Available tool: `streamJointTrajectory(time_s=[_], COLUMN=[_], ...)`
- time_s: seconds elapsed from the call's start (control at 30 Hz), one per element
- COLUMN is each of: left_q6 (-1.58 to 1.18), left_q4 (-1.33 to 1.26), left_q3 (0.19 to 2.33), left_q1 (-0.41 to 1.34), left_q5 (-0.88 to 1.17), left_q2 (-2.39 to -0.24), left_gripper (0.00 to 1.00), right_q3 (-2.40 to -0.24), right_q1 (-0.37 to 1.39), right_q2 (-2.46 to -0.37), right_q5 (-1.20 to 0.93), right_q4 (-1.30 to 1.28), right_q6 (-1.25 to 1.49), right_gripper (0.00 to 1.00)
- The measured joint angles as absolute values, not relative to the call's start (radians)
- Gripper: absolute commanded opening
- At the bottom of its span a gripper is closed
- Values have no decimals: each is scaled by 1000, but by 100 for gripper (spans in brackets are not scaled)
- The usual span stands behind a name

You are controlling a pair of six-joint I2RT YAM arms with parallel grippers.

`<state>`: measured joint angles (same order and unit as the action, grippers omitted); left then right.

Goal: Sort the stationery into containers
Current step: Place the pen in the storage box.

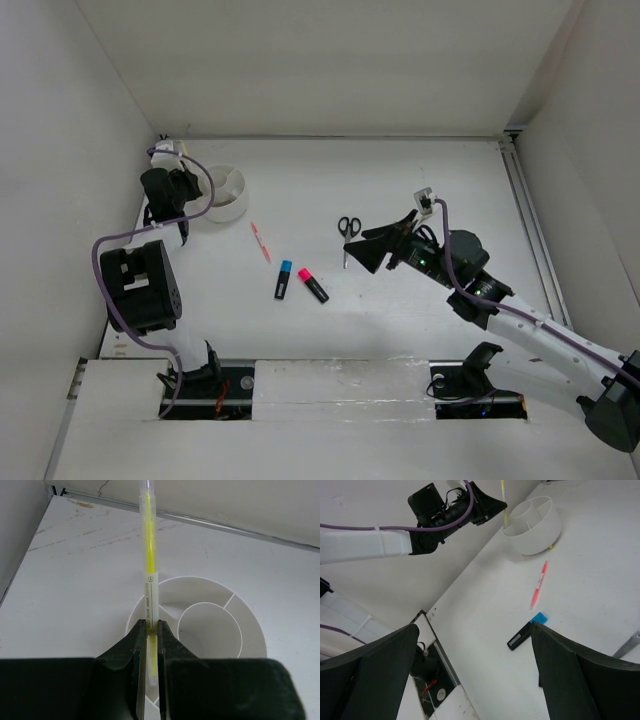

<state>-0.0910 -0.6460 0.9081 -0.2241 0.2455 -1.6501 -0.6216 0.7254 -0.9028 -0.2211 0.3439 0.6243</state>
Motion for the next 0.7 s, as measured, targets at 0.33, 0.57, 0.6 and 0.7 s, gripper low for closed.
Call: streamJointTrajectory(time_s=[0.33,0.57,0.6,0.7], left_q6=[-86,-86,-86,-87], left_q4=[-632,-615,-612,-606], left_q3=[910,912,912,914], left_q1=[-224,-224,-224,-223], left_q5=[240,243,243,242], left_q2=[-1678,-1689,-1689,-1692], left_gripper=[0,2,3,7], right_q3=[-619,-607,-607,-607], right_q1=[725,725,725,725], right_q2=[-902,-884,-882,-877], right_q5=[-221,-221,-220,-220], right_q4=[344,344,344,342], right_q6=[624,624,624,624], right_gripper=[99,99,99,99])
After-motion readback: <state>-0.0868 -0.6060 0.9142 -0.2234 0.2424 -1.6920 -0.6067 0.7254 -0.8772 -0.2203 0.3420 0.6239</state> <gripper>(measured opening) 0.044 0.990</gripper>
